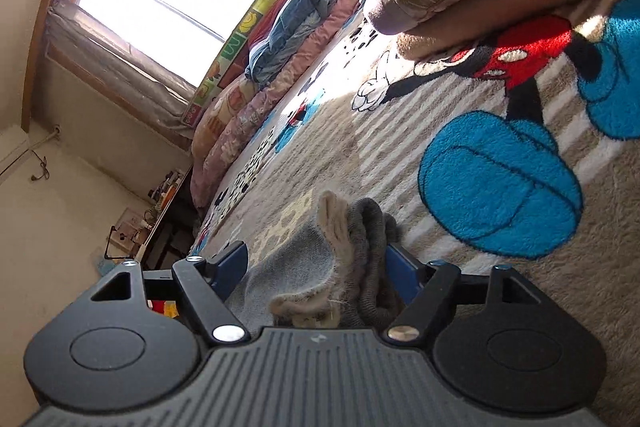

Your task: Fold clothes

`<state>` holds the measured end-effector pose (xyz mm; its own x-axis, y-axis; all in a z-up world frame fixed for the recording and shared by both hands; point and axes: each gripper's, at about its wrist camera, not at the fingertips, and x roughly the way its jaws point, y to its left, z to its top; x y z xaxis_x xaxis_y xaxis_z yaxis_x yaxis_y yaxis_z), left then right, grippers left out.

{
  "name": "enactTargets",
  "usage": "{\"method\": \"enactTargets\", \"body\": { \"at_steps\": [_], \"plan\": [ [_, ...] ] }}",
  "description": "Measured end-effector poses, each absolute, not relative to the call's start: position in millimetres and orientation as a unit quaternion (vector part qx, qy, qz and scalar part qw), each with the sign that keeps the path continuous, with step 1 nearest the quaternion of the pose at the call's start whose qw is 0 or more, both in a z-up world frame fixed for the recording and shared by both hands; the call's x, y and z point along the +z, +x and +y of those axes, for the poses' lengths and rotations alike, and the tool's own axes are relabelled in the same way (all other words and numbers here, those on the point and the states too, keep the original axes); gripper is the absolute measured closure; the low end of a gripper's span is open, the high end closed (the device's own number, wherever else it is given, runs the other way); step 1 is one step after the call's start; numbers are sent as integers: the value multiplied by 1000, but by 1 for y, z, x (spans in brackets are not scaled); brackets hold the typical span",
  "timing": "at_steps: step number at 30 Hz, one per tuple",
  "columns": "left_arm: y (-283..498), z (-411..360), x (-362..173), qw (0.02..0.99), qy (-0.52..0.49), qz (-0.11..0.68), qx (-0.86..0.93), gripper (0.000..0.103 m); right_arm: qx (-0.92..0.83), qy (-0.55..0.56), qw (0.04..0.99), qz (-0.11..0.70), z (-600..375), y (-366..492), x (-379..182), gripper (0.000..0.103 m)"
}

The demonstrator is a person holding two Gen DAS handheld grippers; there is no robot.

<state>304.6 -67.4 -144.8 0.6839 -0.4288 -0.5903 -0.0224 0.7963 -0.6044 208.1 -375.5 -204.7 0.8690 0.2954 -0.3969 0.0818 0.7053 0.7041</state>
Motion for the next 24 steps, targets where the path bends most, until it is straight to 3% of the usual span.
{"method": "enactTargets", "body": {
  "at_steps": [5,9,17,24],
  "plan": [
    [305,-70,-168,836,-350,395,-148,37,69,420,865,265,-379,217,-218,30],
    [296,-69,-174,816,-387,395,-168,38,71,417,867,264,-378,217,-220,40],
    [289,-74,-173,831,-374,388,-139,65,76,411,870,260,-376,217,-223,45],
    [232,-50,-135,831,-413,350,-127,71,110,430,858,259,-370,194,-214,52]
  ]
}}
